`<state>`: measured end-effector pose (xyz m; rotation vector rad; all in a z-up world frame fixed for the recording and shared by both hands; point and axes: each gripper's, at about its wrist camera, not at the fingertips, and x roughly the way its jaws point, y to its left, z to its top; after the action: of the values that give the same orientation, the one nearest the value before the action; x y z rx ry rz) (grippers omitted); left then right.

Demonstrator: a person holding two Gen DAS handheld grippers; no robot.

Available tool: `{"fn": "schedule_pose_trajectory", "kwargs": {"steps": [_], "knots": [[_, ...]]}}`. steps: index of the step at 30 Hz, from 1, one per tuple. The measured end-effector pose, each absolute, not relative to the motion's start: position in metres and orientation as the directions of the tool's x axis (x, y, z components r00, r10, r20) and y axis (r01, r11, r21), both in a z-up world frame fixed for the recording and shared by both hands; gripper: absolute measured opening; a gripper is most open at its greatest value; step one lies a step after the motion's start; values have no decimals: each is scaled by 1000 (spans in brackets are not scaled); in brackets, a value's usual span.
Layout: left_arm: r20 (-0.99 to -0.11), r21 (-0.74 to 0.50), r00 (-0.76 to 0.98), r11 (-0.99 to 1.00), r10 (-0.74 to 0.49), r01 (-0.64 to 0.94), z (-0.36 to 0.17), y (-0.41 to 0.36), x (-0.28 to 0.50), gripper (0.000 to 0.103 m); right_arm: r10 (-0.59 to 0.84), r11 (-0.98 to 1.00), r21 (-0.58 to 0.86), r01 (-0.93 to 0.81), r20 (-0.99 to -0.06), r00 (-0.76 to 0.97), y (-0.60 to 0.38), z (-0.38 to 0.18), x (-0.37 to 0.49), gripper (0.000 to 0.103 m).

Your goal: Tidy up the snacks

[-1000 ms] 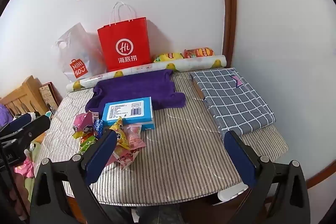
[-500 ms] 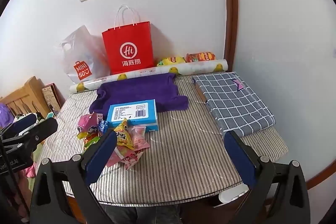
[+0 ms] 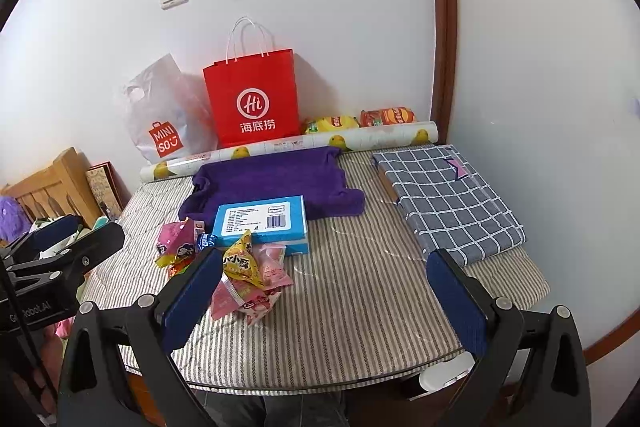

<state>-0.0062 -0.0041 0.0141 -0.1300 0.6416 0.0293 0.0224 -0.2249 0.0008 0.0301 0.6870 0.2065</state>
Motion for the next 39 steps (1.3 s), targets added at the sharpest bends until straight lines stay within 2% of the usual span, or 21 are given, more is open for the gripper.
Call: {"fn": "schedule_pose_trajectory", "kwargs": {"steps": [39], "knots": [[-590, -110, 808, 991, 1, -82, 10, 1, -14, 103, 210, 977, 96, -193, -615, 760, -217, 3, 16, 101]]}}
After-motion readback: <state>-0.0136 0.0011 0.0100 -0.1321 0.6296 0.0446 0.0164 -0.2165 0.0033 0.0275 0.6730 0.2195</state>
